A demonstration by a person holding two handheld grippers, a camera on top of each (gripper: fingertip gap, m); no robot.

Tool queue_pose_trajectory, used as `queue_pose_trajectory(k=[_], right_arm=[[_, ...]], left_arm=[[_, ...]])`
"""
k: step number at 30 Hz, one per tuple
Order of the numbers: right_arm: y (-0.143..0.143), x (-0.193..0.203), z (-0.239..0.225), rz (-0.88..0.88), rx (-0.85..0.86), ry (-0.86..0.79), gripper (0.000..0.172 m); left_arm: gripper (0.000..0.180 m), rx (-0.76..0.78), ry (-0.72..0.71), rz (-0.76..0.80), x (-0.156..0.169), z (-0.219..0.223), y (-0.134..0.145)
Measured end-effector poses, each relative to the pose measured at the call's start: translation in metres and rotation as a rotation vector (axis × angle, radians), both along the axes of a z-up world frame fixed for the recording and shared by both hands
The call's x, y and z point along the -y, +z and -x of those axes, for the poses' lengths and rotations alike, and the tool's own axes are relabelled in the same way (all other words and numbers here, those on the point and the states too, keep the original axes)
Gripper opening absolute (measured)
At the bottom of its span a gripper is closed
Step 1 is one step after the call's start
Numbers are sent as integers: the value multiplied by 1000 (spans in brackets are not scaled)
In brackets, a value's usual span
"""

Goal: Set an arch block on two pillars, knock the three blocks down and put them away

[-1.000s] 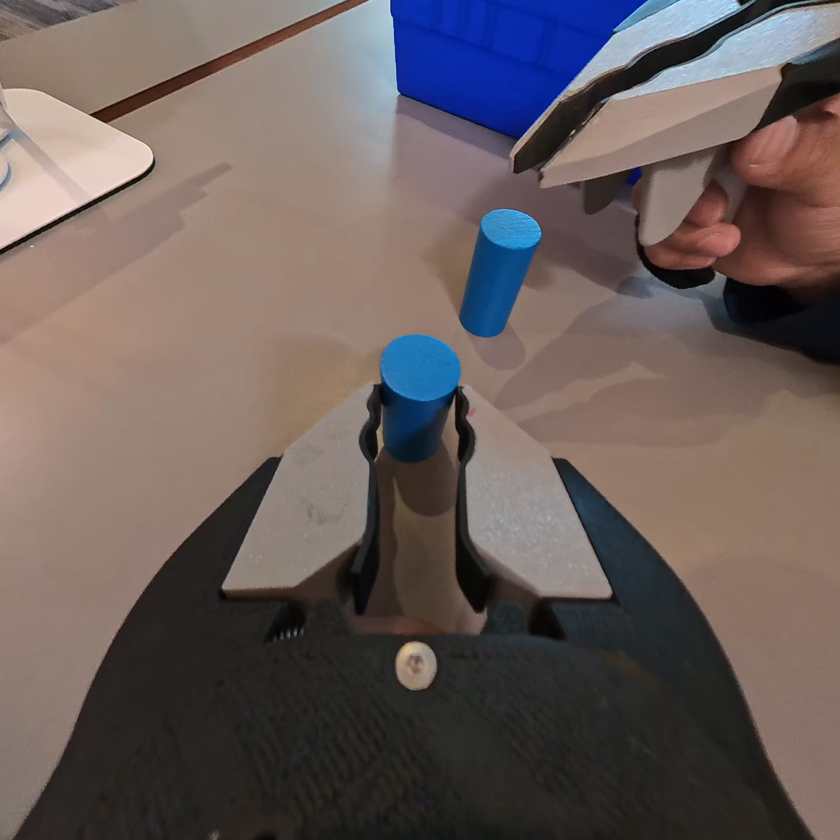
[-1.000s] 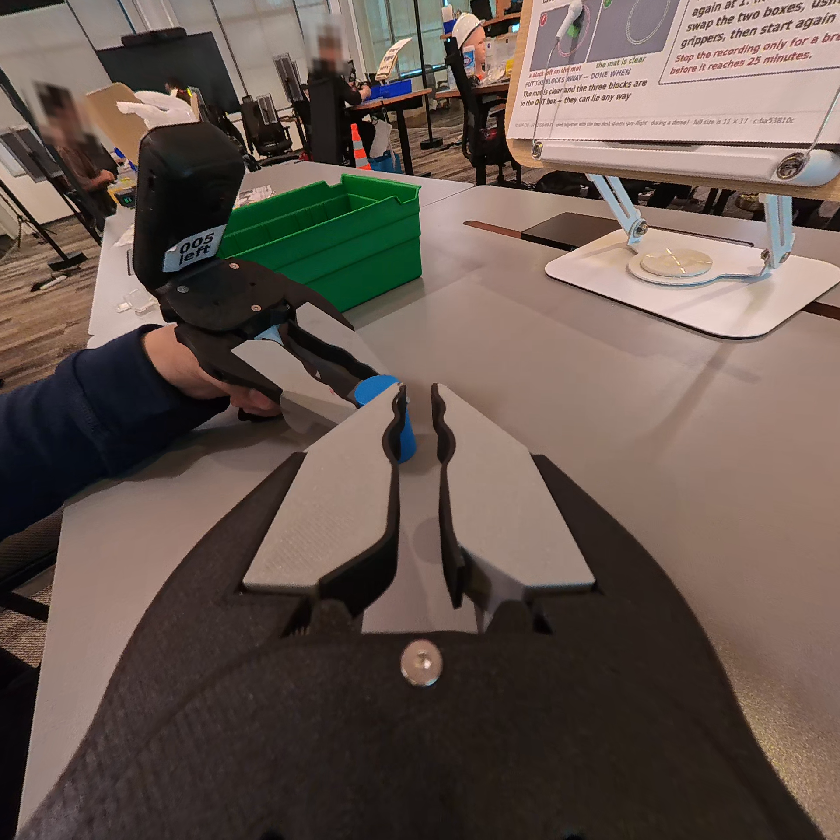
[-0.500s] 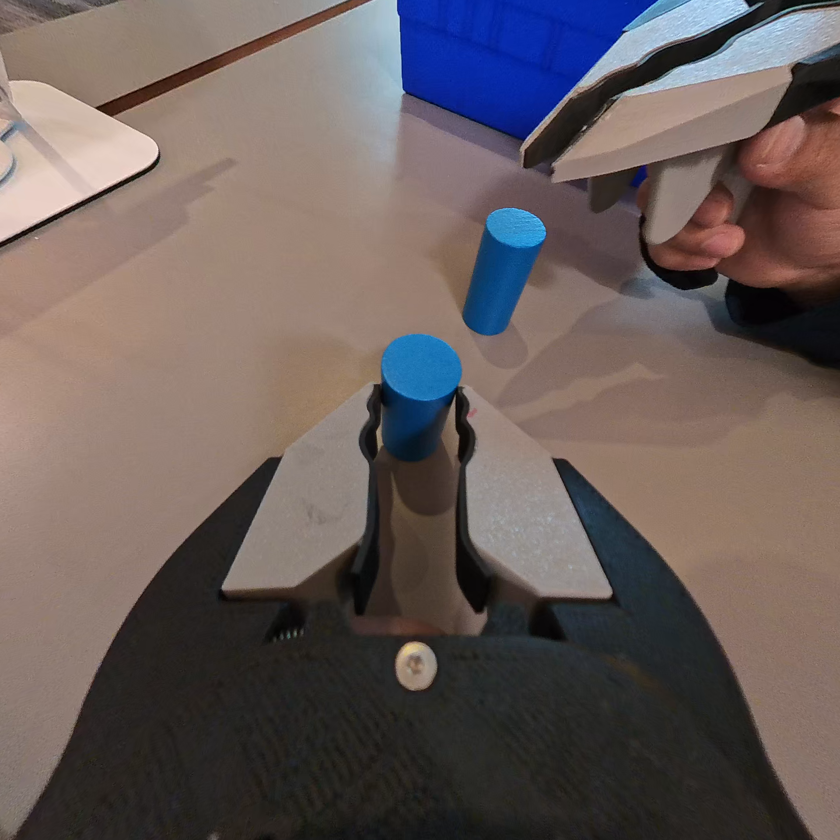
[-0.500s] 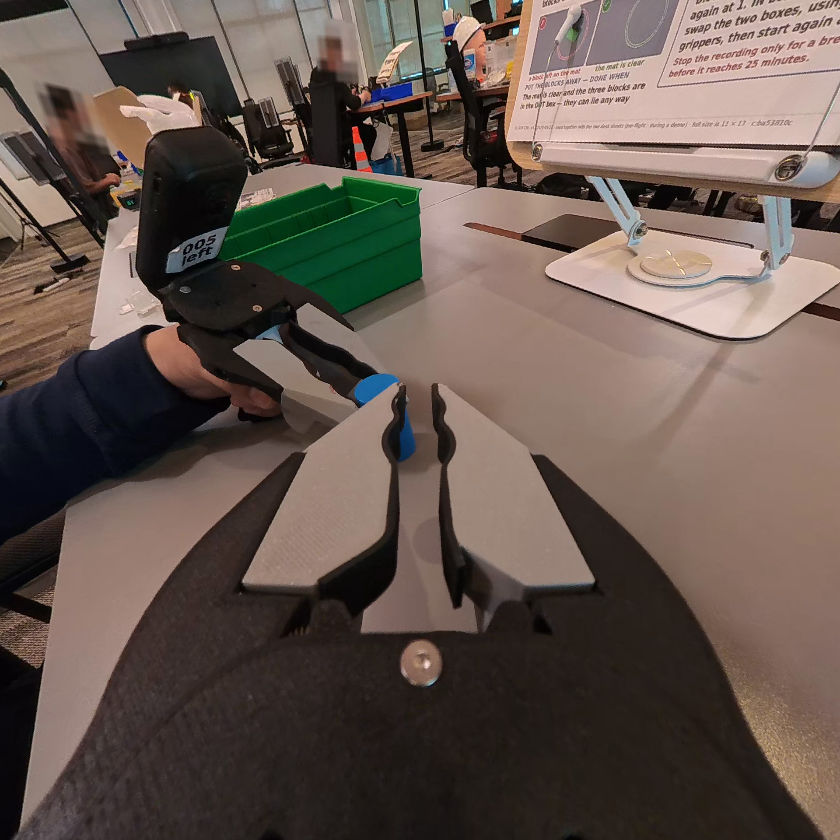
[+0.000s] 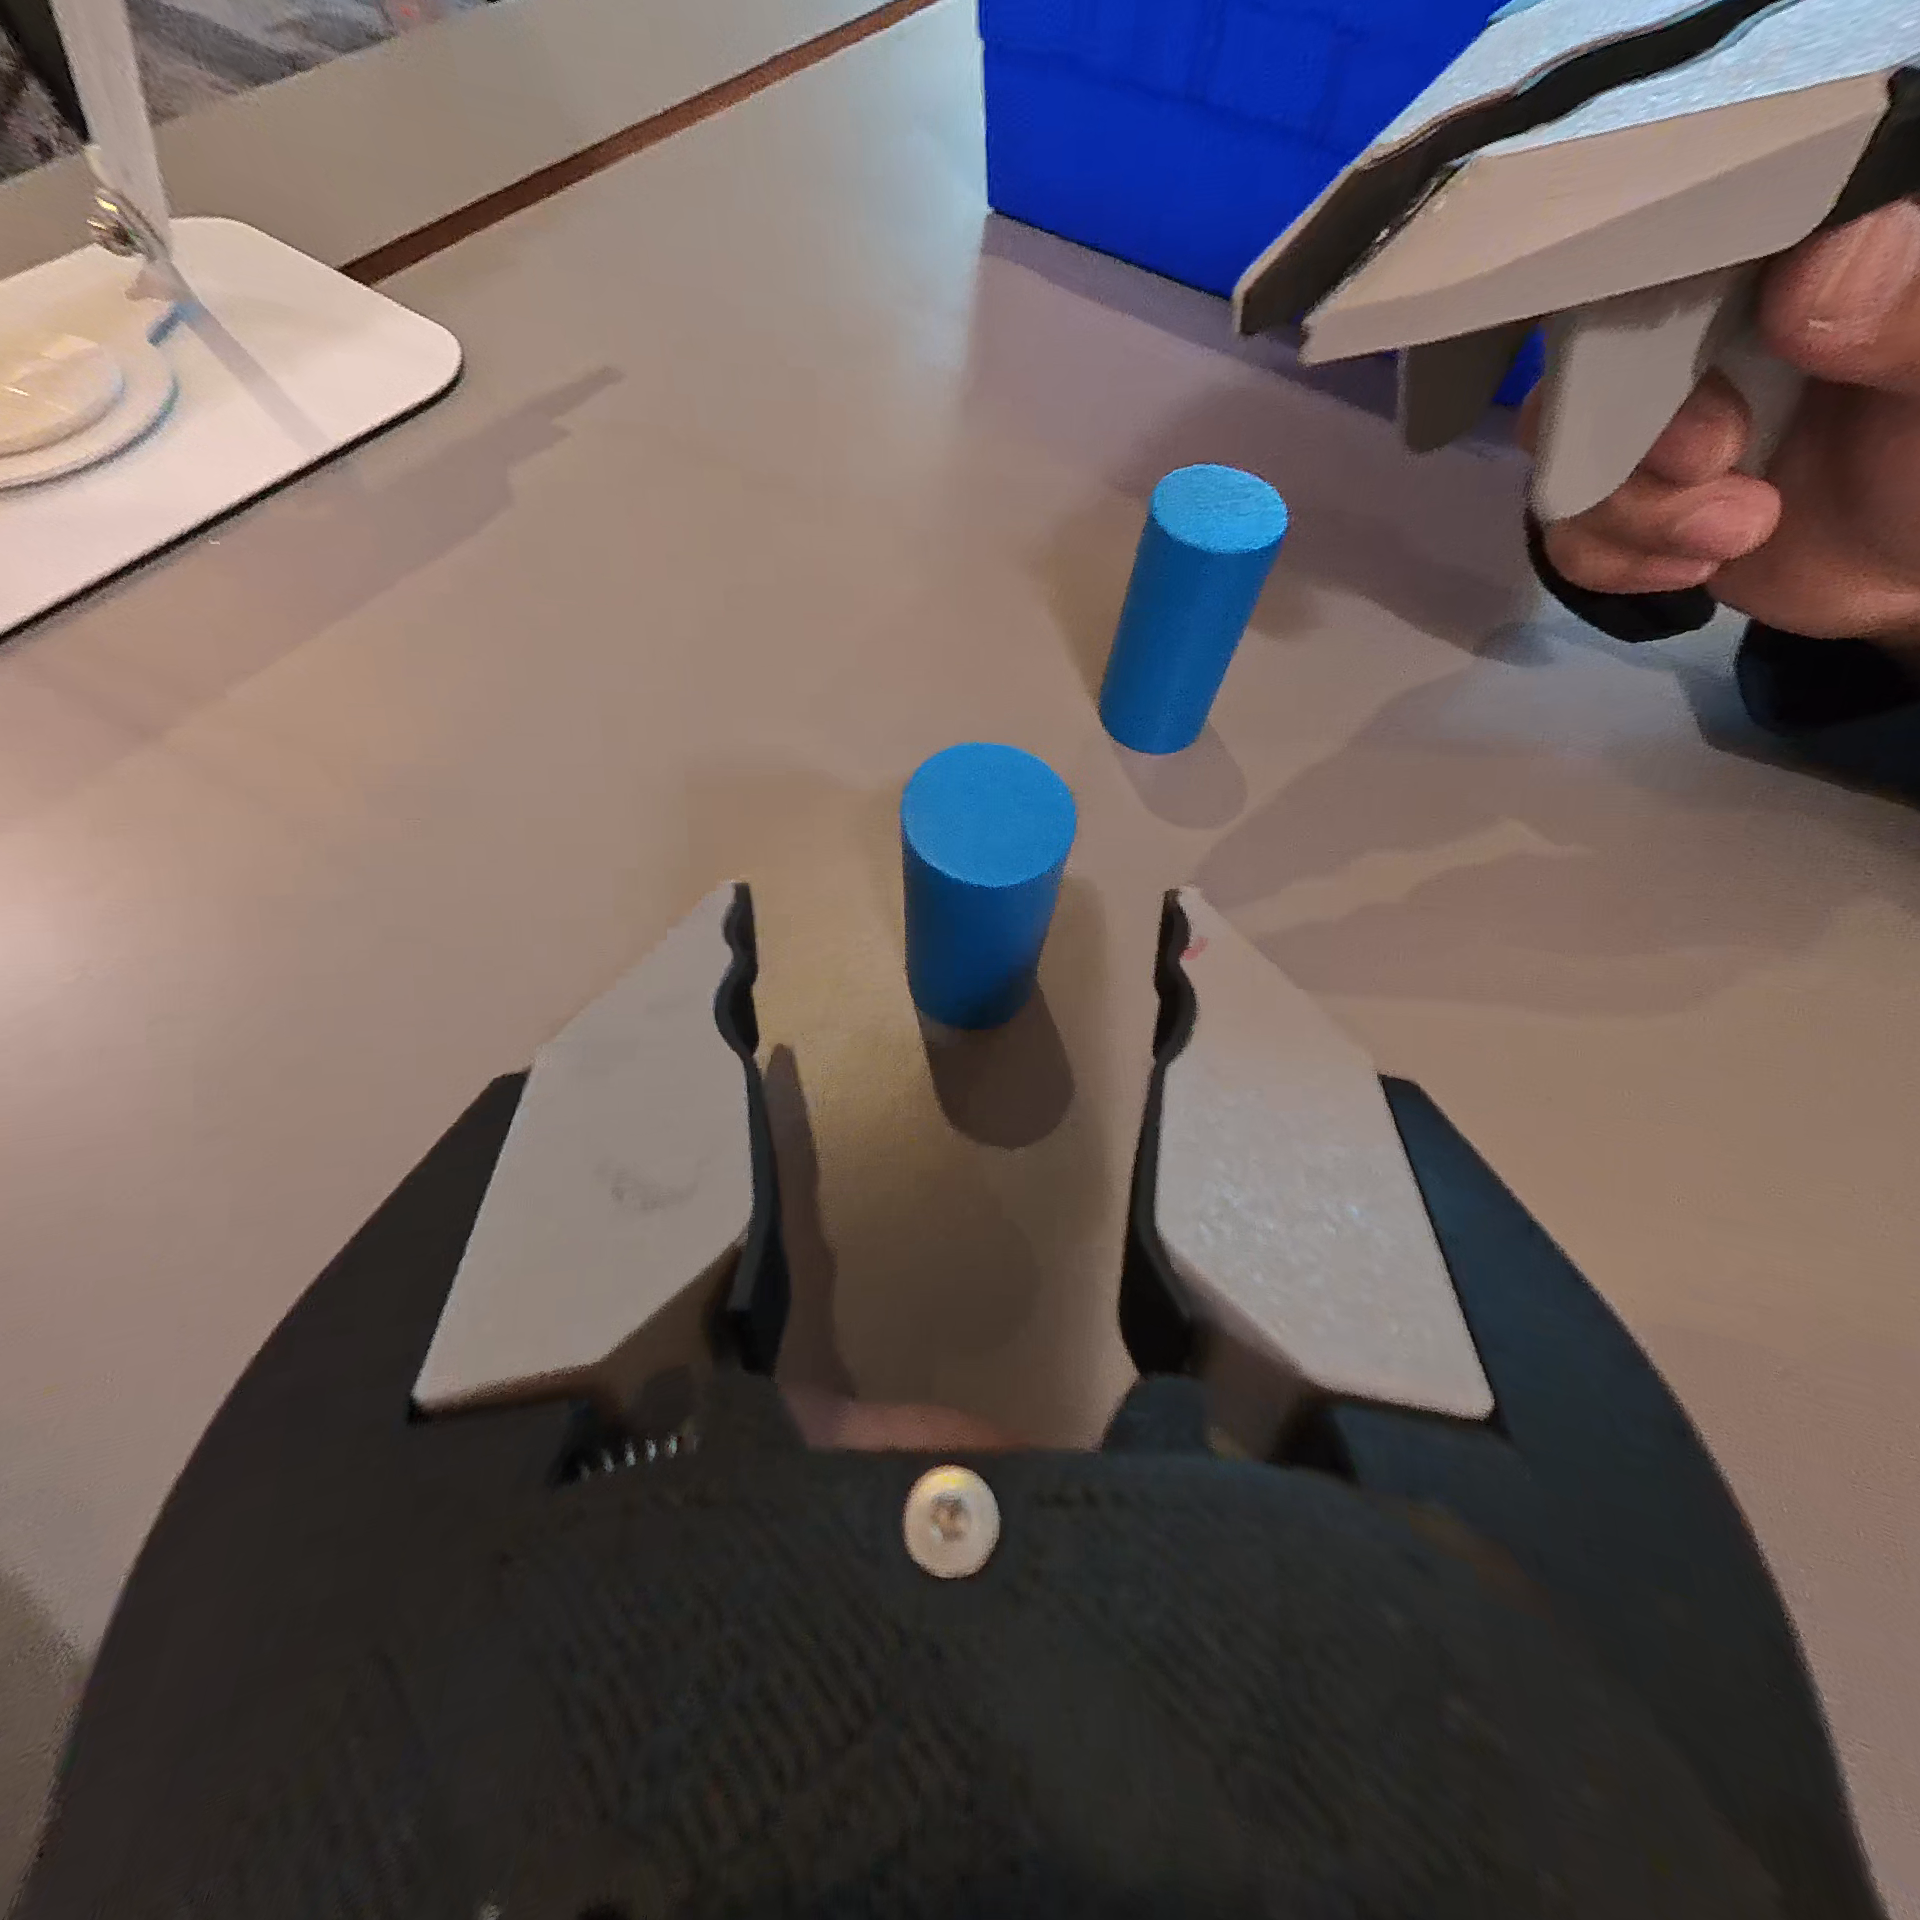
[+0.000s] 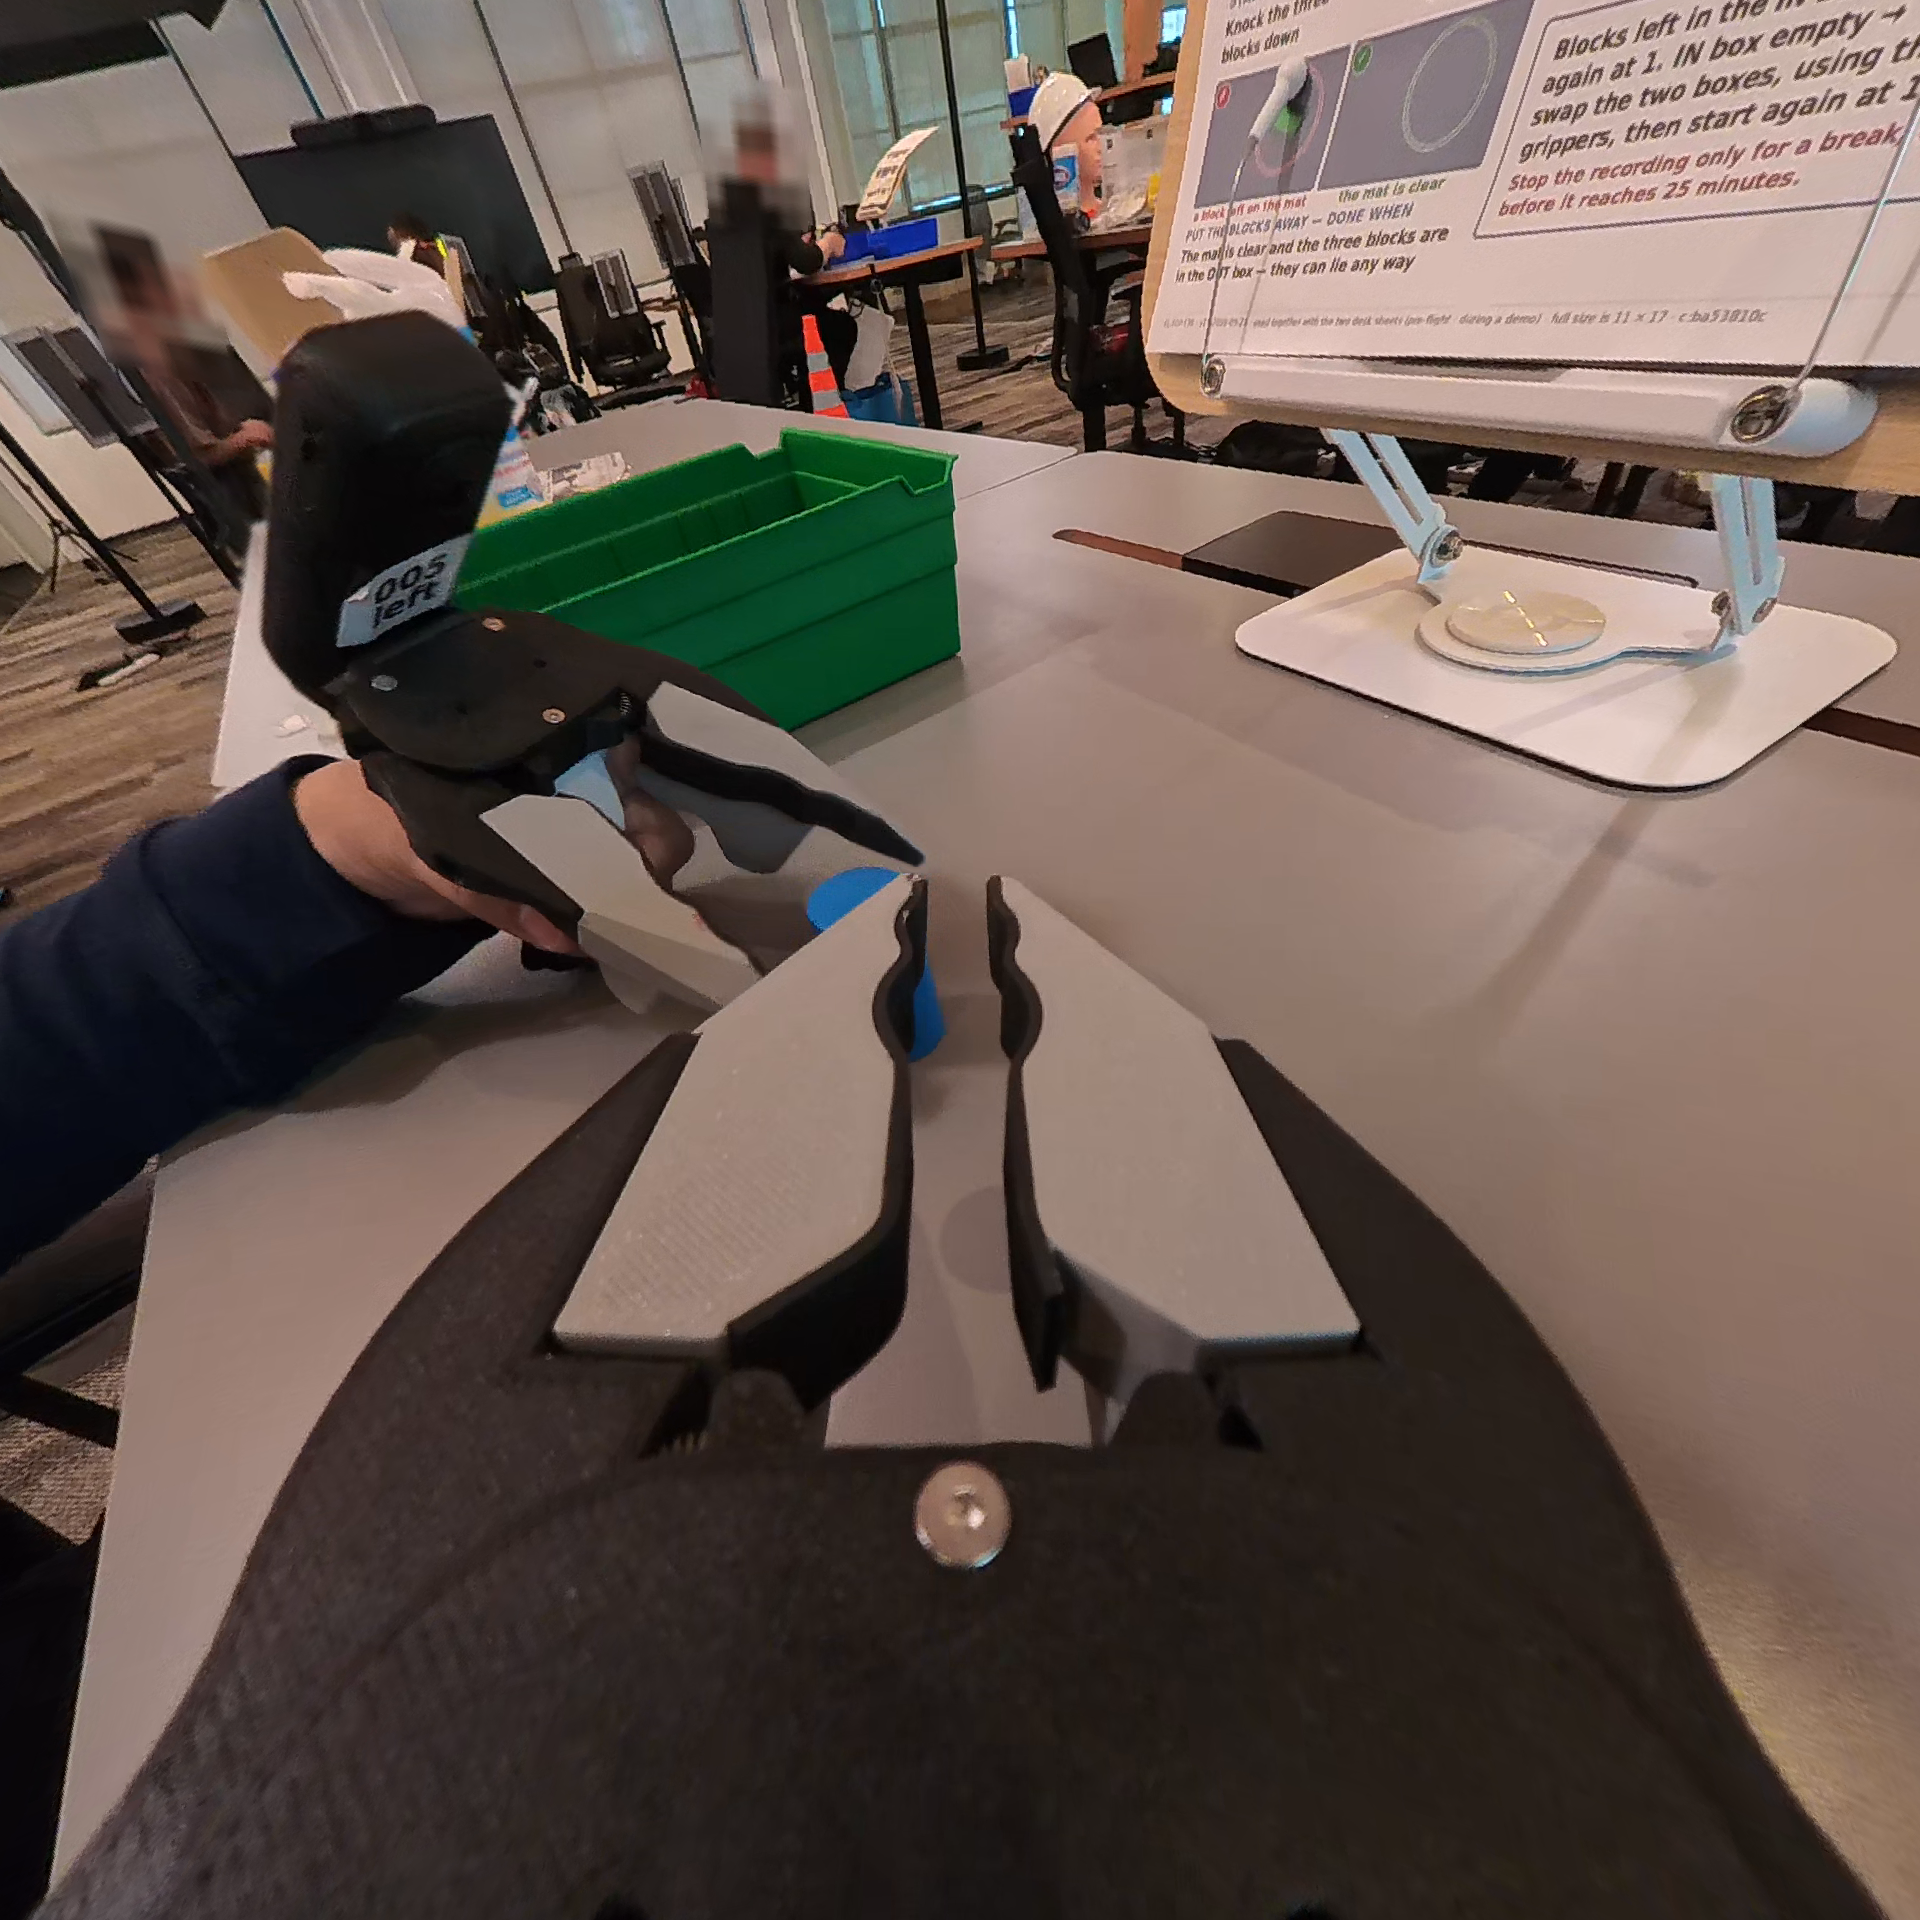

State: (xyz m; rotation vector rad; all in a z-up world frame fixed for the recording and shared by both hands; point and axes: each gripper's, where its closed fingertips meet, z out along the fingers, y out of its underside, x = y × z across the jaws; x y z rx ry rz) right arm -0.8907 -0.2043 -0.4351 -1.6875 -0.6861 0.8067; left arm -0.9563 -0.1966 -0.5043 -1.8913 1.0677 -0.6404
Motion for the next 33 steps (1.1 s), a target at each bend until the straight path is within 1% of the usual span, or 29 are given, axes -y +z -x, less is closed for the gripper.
queue_pose_trajectory(k=[3,5,6,8,11,12,13,14,15,16,17,19,21,24,26,27,30,33], right_arm=[[3,0,-2,-8,-12,-5,8],[4,0,-3,-8,-15,-6,8],[3,0,-3,-8,-16,-6,8],[4,0,-3,-8,-14,-4,8],[6,1,-3,-19,-16,-5,8],[6,1,-3,-19,-18,-5,8],[7,2,-4,-19,-20,-4,8],[6,2,-4,-18,-20,-3,8],[6,2,-4,-16,-19,-3,9],[5,1,-3,-14,-17,-3,9],[5,1,-3,-13,-15,-2,9],[4,2,-3,-13,-9,-1,9],[4,2,-2,-15,-7,-1,9],[2,1,-2,-8,-4,0,9],[-2,0,-1,2,5,2,10],[-3,0,0,7,10,4,10],[-5,0,1,15,15,12,10],[-5,2,4,19,14,25,11]], left_arm=[[95,-22,67,-52,2,10,7],[100,-16,100,-91,9,17,21],[100,-2,116,-124,14,22,33],[93,59,149,-204,25,36,68],[80,231,153,-288,47,65,141],[73,290,155,-302,52,79,165],[71,335,159,-314,54,93,186],[71,357,166,-322,53,108,203],[71,351,184,-330,48,125,213],[71,312,227,-337,36,143,217],[72,246,284,-337,21,163,214],[74,90,395,-287,-14,206,190],[73,-40,489,-179,-48,246,151],[57,-180,545,7,-84,287,88],[53,-295,540,89,-95,306,56],[53,-349,536,104,-100,313,46],[51,-499,471,123,-107,321,25],[51,-680,356,171,-102,325,-2]])
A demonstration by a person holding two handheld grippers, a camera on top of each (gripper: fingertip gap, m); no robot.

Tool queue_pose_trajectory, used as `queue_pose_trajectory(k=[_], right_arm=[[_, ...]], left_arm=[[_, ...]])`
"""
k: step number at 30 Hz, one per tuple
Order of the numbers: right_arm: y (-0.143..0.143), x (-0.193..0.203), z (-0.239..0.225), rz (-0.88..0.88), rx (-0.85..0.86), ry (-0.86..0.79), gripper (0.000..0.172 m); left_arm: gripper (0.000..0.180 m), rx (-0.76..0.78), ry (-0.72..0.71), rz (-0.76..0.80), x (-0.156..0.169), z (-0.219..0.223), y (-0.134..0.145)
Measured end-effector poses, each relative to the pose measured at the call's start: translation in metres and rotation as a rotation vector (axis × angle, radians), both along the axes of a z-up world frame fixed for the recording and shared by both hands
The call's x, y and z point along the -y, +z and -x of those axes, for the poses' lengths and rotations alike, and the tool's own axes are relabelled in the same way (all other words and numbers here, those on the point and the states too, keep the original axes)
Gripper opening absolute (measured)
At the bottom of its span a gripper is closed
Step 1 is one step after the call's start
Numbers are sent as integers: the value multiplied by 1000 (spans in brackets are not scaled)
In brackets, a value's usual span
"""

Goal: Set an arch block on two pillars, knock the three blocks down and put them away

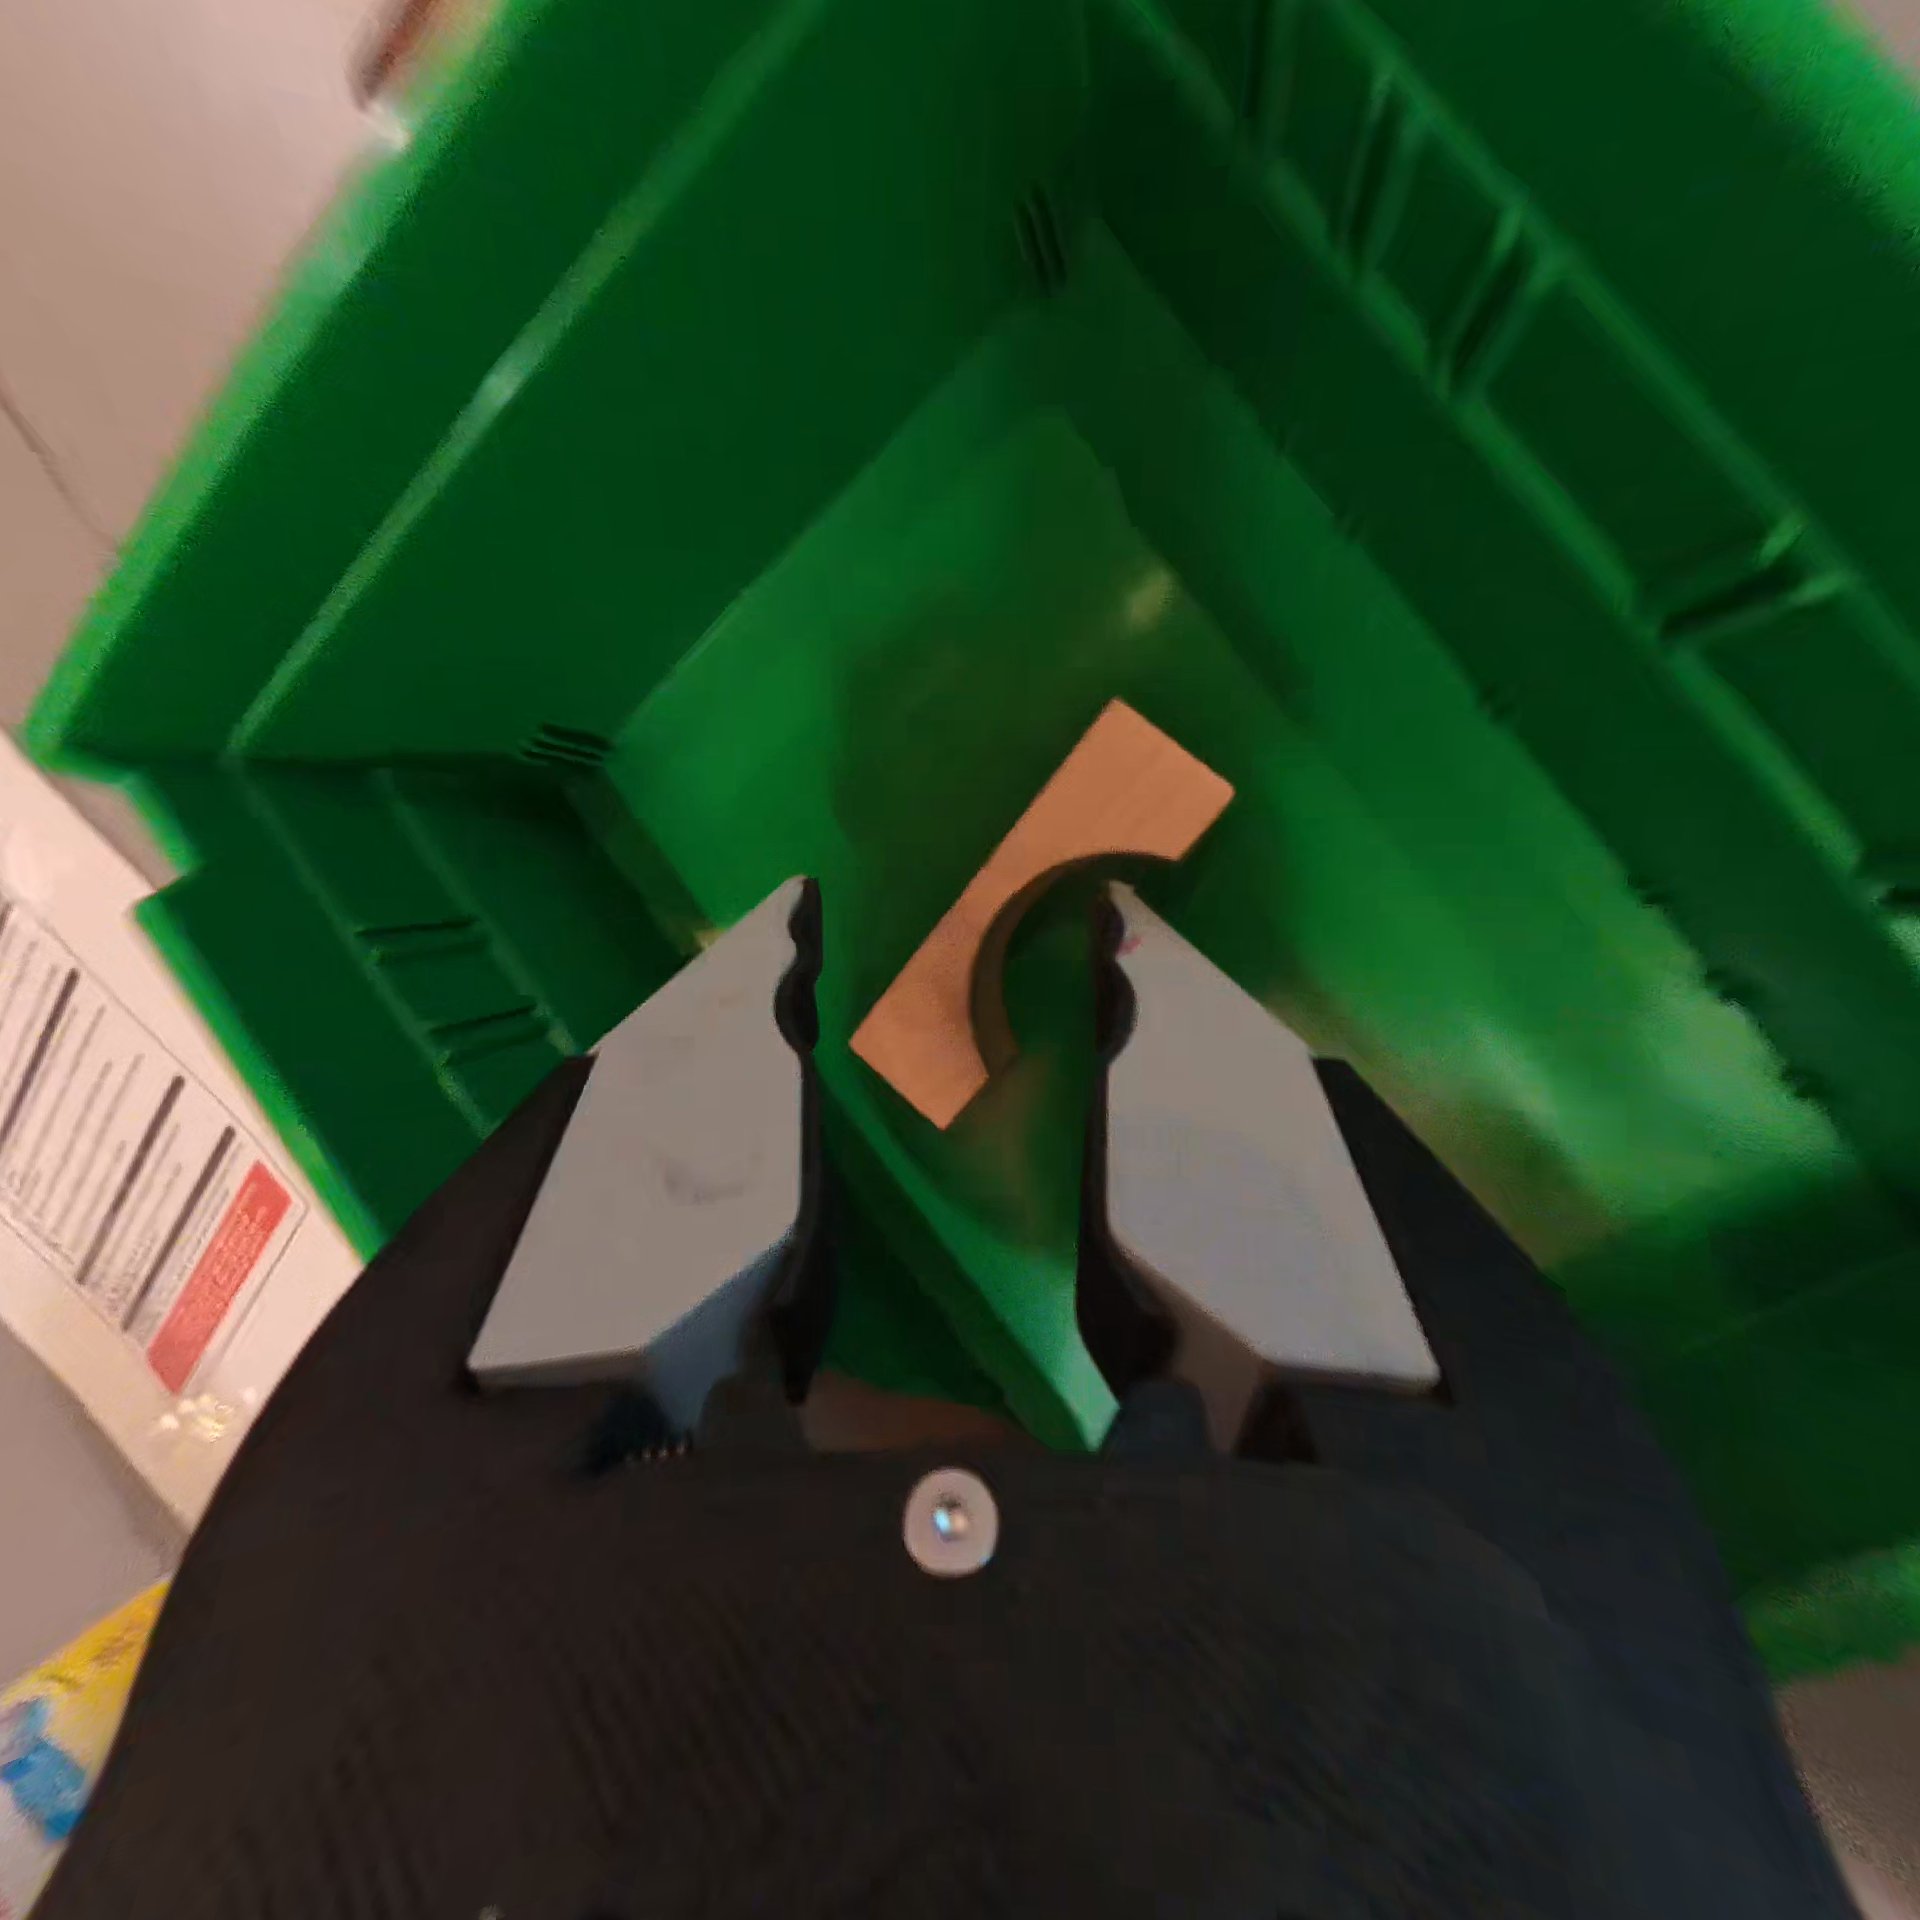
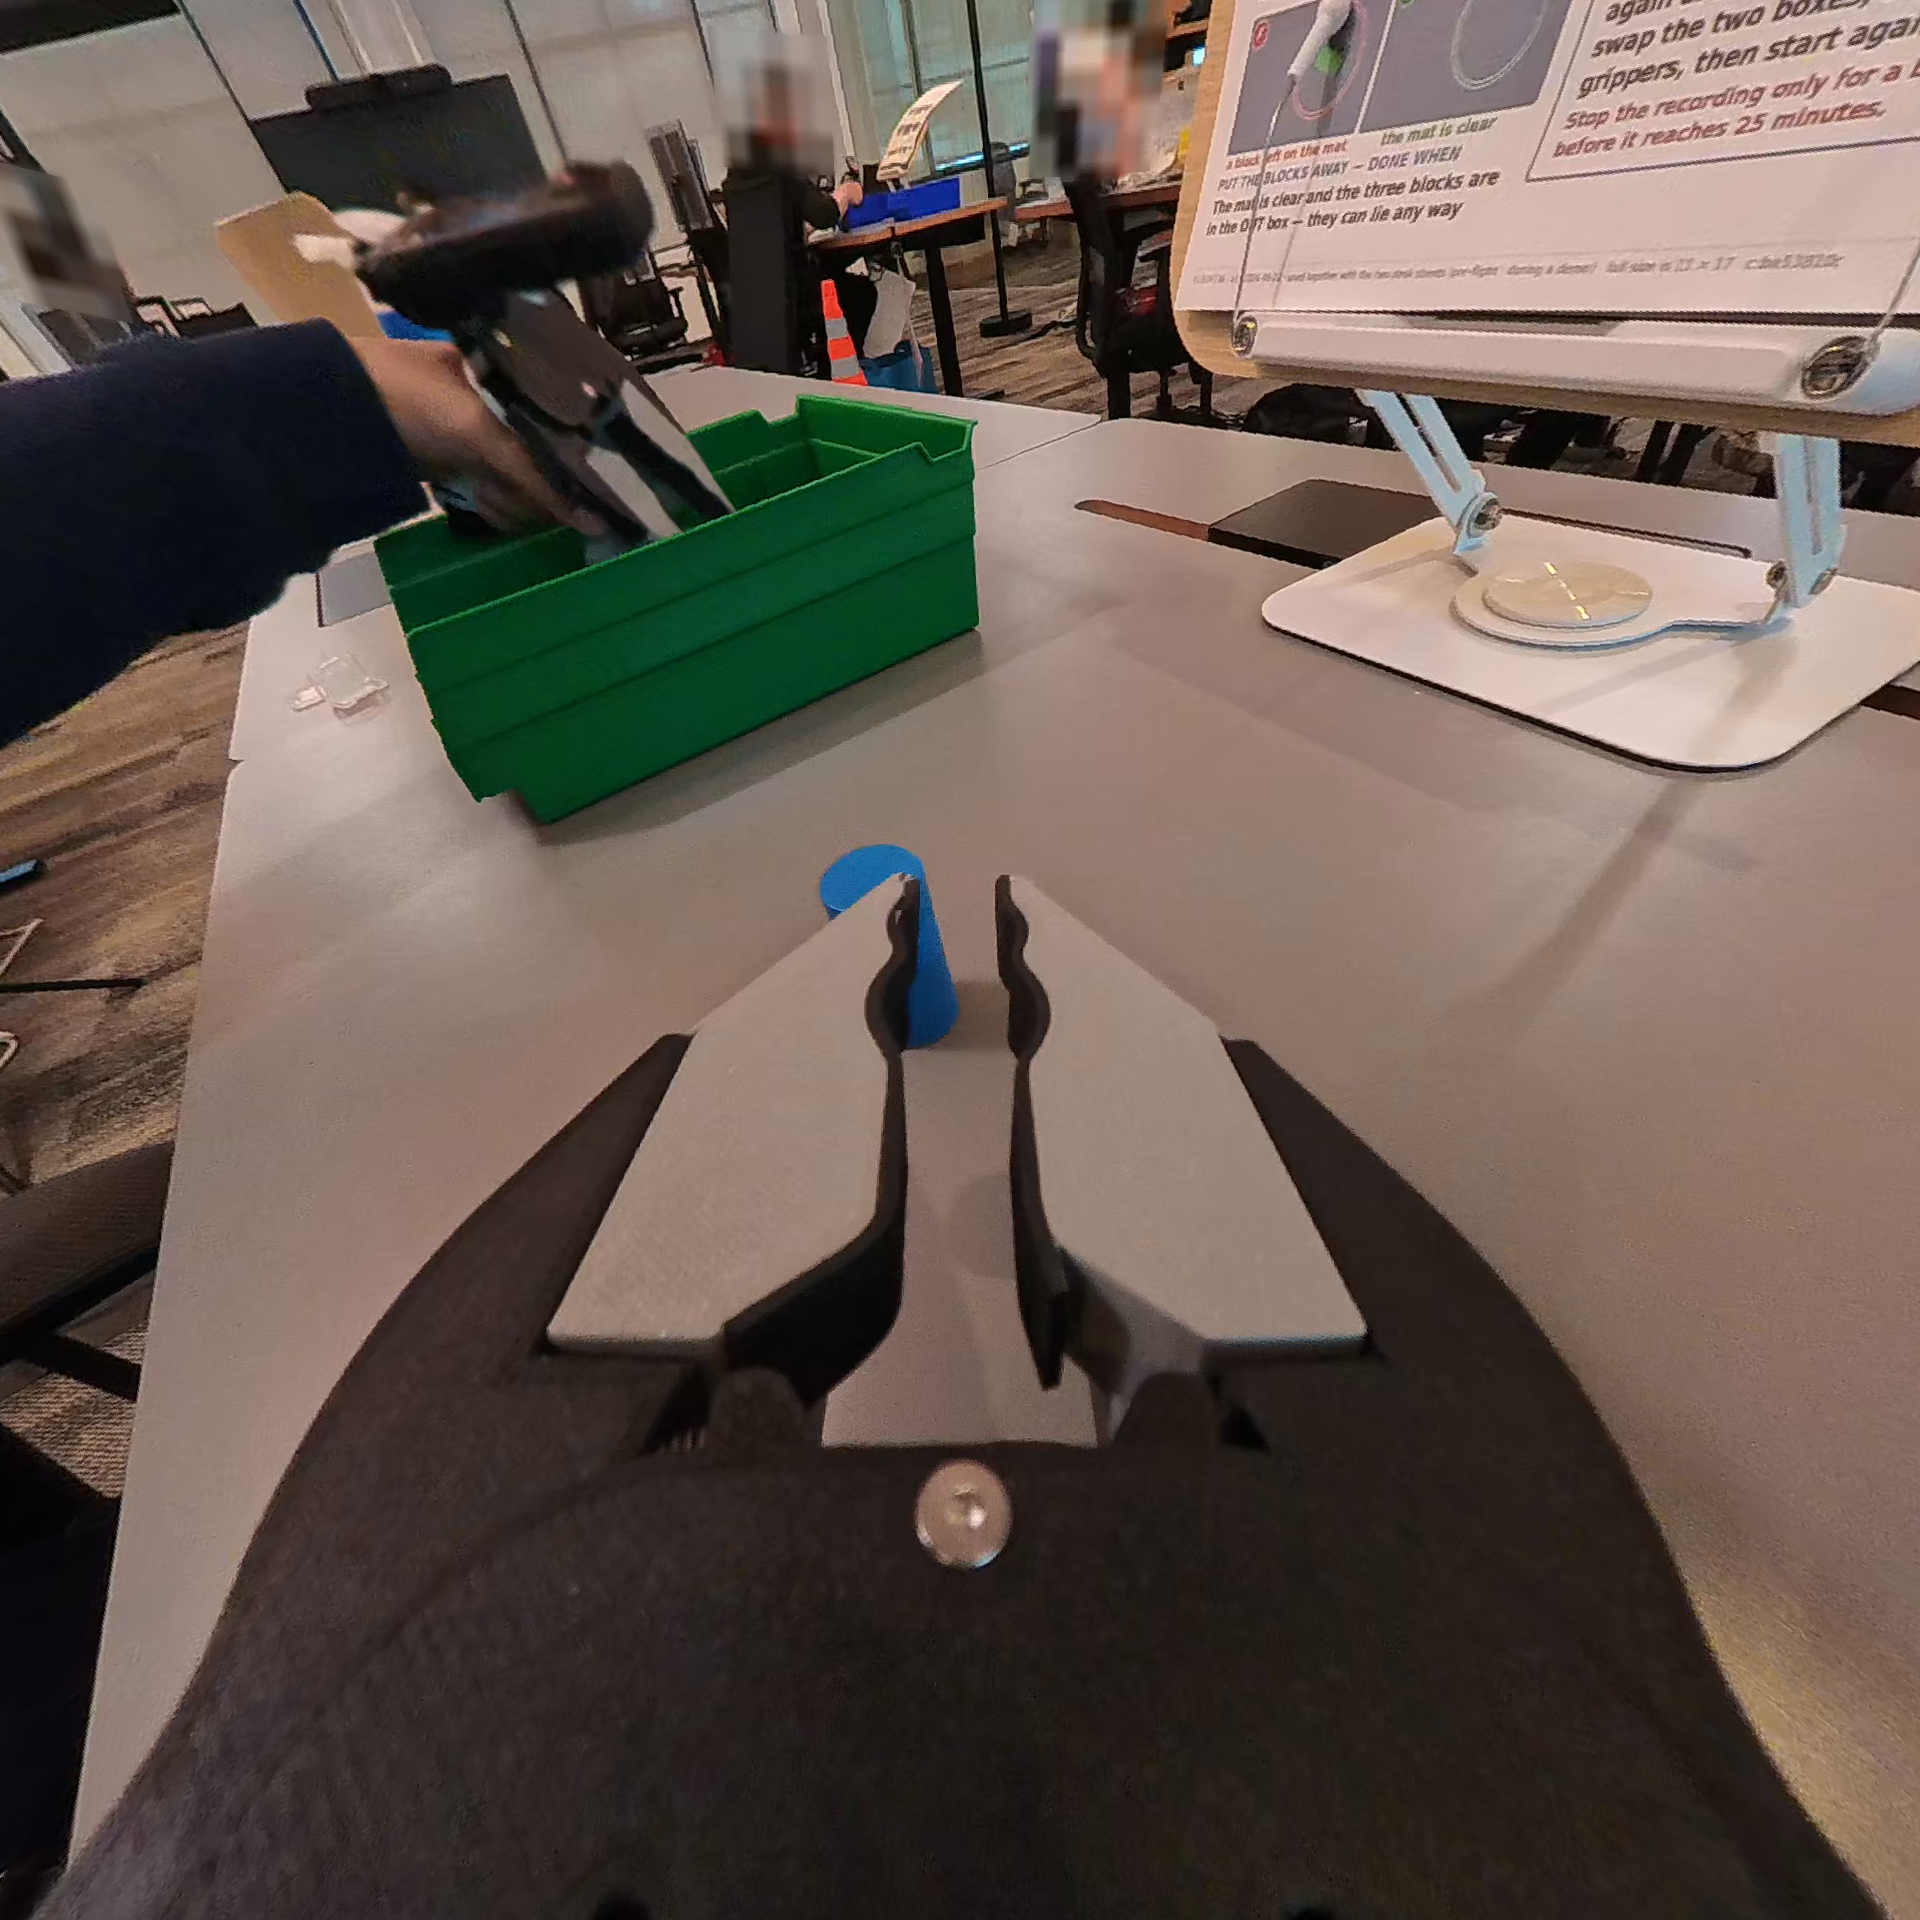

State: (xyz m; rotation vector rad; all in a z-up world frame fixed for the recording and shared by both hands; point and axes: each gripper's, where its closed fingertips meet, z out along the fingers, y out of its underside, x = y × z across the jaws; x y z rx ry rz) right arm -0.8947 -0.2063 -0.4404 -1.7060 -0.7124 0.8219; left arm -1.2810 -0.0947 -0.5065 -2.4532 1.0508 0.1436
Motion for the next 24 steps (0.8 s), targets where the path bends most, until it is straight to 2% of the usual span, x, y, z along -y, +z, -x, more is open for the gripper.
queue_pose_trajectory(k=[2,4,5,8,9,13,17,21,24], right_arm=[[1,1,1,-3,0,5,12],[2,2,1,-5,-6,9,12],[3,3,1,-4,-10,12,12],[2,4,3,11,-19,27,14],[2,5,3,18,-20,33,15],[4,7,5,11,-21,41,15],[7,10,5,8,-34,53,15],[13,17,9,14,-80,108,17],[21,24,12,27,-141,175,22]], left_arm=[[48,-80,-65,78,8,1,-19],[33,-157,-79,61,2,6,-28],[20,-178,-76,44,-1,7,-28],[14,-203,-108,-9,-5,3,-19],[9,-213,-102,-68,-10,3,-10],[9,-269,-57,-337,-23,7,47],[8,-323,-78,-587,-12,-12,105],[8,-242,-198,-786,25,-85,151],[9,-94,-341,-811,68,-167,158]])
